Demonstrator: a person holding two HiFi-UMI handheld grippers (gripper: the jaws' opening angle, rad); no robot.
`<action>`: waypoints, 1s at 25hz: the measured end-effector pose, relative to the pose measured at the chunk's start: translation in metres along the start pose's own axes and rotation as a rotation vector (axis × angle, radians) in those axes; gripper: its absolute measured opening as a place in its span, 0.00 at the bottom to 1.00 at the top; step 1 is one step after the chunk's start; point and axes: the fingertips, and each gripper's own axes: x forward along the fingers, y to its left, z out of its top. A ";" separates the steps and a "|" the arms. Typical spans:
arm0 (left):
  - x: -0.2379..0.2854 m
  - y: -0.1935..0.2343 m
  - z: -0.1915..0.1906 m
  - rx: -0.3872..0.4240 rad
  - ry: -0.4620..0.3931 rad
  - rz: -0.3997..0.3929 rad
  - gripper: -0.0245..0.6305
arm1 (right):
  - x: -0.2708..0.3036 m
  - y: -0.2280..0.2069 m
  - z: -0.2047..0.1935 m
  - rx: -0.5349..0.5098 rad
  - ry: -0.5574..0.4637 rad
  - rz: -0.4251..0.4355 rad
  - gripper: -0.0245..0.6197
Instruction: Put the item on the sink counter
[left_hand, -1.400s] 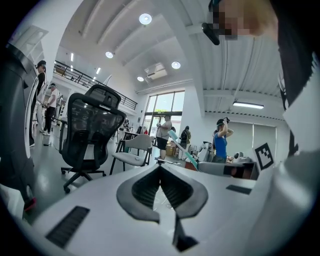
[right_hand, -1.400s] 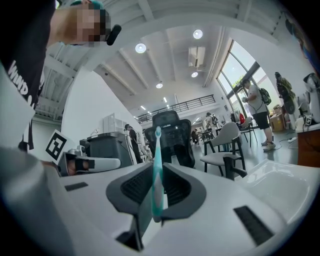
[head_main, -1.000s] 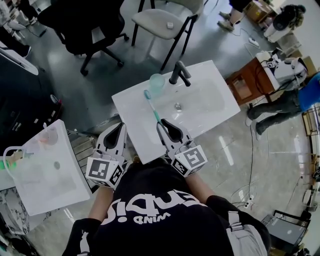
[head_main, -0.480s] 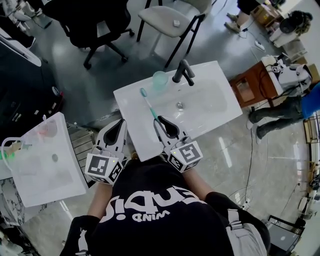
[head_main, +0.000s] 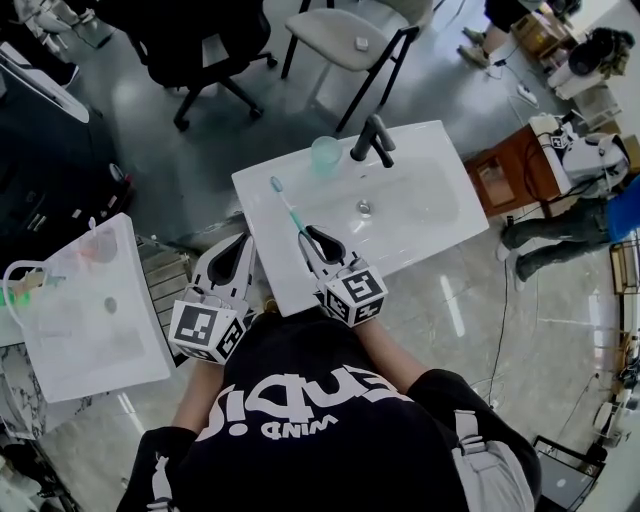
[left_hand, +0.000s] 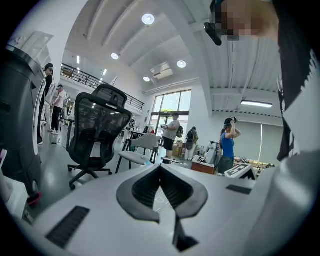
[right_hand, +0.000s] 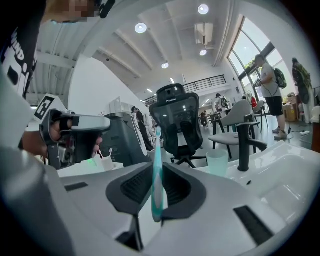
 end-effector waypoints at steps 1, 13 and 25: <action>-0.001 0.000 0.000 -0.003 -0.002 0.002 0.07 | 0.003 0.000 -0.005 0.000 0.013 0.001 0.15; -0.005 0.005 -0.006 -0.001 0.014 0.018 0.07 | 0.034 0.004 -0.069 -0.002 0.184 0.032 0.15; -0.009 0.010 -0.008 -0.004 0.026 0.036 0.07 | 0.056 0.007 -0.119 -0.022 0.344 0.024 0.15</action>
